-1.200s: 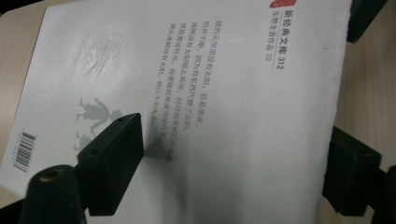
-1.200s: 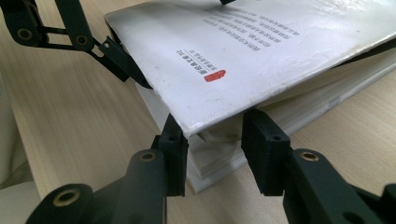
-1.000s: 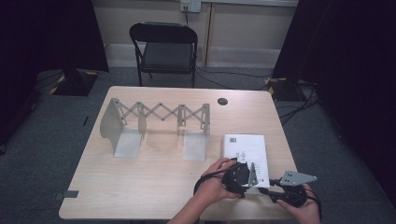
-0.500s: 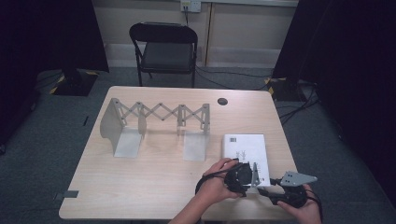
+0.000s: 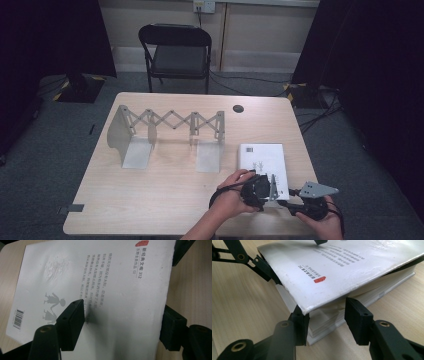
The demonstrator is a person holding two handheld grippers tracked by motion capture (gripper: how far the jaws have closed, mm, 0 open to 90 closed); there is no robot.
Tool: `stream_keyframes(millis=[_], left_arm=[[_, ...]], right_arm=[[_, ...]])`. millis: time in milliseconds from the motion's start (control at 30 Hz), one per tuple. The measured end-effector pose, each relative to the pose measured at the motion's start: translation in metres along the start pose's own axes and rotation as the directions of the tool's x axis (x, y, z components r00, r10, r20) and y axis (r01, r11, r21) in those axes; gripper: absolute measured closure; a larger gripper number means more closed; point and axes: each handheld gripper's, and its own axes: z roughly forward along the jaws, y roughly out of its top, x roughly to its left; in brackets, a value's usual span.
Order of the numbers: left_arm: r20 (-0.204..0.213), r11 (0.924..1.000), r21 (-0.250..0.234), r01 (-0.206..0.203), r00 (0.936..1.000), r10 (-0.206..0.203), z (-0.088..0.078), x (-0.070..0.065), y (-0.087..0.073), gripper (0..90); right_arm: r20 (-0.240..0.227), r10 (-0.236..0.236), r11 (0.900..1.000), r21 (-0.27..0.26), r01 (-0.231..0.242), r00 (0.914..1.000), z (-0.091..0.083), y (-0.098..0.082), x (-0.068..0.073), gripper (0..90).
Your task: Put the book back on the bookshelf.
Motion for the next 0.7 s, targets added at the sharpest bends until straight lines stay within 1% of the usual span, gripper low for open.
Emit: stream_keyframes(millis=[33, 67, 133, 167, 233, 267, 300, 333, 400, 433, 467, 500, 533, 567, 600, 633, 667, 700], left_arm=[[0.006, 1.0000, 0.003, 0.005, 1.0000, -0.005, 0.000, 0.000, 0.000, 30.0], [0.023, 0.9993, -0.007, 0.036, 0.9991, -0.036, 0.000, 0.001, 0.000, 27.6], [0.042, 0.9968, -0.024, 0.076, 0.9963, -0.075, 0.000, 0.004, -0.002, 26.8], [0.037, 0.9965, -0.026, 0.079, 0.9963, -0.078, 0.000, 0.004, -0.002, 25.9], [0.021, 0.9980, -0.004, 0.064, 0.9978, -0.064, 0.001, 0.002, 0.002, 25.1], [0.021, 0.9980, -0.004, 0.064, 0.9978, -0.064, 0.001, 0.002, 0.002, 24.0], [0.013, 0.9983, -0.008, 0.057, 0.9983, -0.057, 0.002, 0.002, 0.003, 22.3], [0.016, 0.9987, 0.002, 0.051, 0.9986, -0.051, 0.002, 0.001, 0.004, 22.3], [-0.004, 0.9982, -0.013, 0.059, 0.9983, -0.059, 0.005, -0.001, 0.005, 19.5], [-0.019, 0.9987, -0.013, 0.049, 0.9986, -0.049, 0.007, -0.002, 0.005, 18.3], [-0.019, 0.9987, -0.013, 0.049, 0.9986, -0.049, 0.007, -0.002, 0.005, 18.4], [-0.038, 0.9985, -0.027, 0.048, 0.9981, -0.049, 0.009, -0.003, 0.005, 18.6], [-0.038, 0.9985, -0.027, 0.048, 0.9981, -0.049, 0.009, -0.003, 0.005, 18.2], [-0.048, 0.9982, -0.040, 0.044, 0.9978, -0.046, 0.010, -0.003, 0.004, 18.2], [-0.051, 0.9983, -0.040, 0.043, 0.9977, -0.045, 0.010, -0.004, 0.004, 18.2], [-0.057, 0.9979, -0.046, 0.045, 0.9972, -0.048, 0.011, -0.005, 0.003, 19.5], [-0.057, 0.9979, -0.046, 0.045, 0.9972, -0.048, 0.011, -0.005, 0.003, 20.5], [-0.050, 0.9987, -0.038, 0.034, 0.9981, -0.036, 0.009, -0.005, 0.005, 23.0]], right_arm=[[0.004, -0.005, 1.000, 0.002, 0.005, 1.0000, 0.000, 0.000, 0.001, 56.0], [0.008, -0.004, 1.000, 0.007, 0.004, 1.0000, 0.000, 0.000, 0.001, 56.2], [0.010, -0.010, 1.000, 0.020, 0.010, 0.9999, 0.001, -0.001, 0.001, 56.2], [-0.002, 0.013, 1.000, 0.011, -0.012, 0.9999, 0.000, -0.001, 0.000, 56.3], [-0.003, 0.014, 1.000, 0.004, -0.014, 0.9999, 0.000, 0.000, 0.000, 56.4], [-0.003, 0.014, 1.000, 0.004, -0.014, 0.9999, 0.000, 0.000, 0.000, 56.4], [-0.003, 0.024, 1.000, -0.006, -0.024, 0.9997, -0.001, 0.000, 0.000, 56.5], [-0.003, 0.024, 1.000, -0.006, -0.024, 0.9997, -0.001, 0.000, 0.000, 56.5], [-0.010, 0.034, 0.999, -0.013, -0.034, 0.9994, -0.002, 0.001, 0.000, 56.6], [-0.008, 0.036, 0.999, -0.013, -0.036, 0.9993, -0.002, 0.001, 0.000, 56.7], [-0.008, 0.036, 0.999, -0.013, -0.036, 0.9993, -0.002, 0.001, 0.000, 56.7], [-0.010, 0.042, 0.999, -0.022, -0.043, 0.9991, -0.003, 0.001, 0.000, 56.7], [-0.010, 0.042, 0.999, -0.022, -0.043, 0.9991, -0.003, 0.001, 0.000, 56.7], [-0.012, 0.053, 0.998, -0.020, -0.053, 0.9985, -0.003, 0.001, 0.000, 56.8], [-0.012, 0.053, 0.998, -0.020, -0.053, 0.9985, -0.003, 0.001, 0.000, 56.8], [-0.013, 0.053, 0.998, -0.015, -0.053, 0.9985, -0.003, 0.001, 0.000, 56.8], [-0.013, 0.053, 0.998, -0.015, -0.053, 0.9985, -0.003, 0.001, 0.000, 56.8], [-0.017, 0.055, 0.998, -0.013, -0.056, 0.9983, -0.002, 0.000, 0.000, 56.8]])
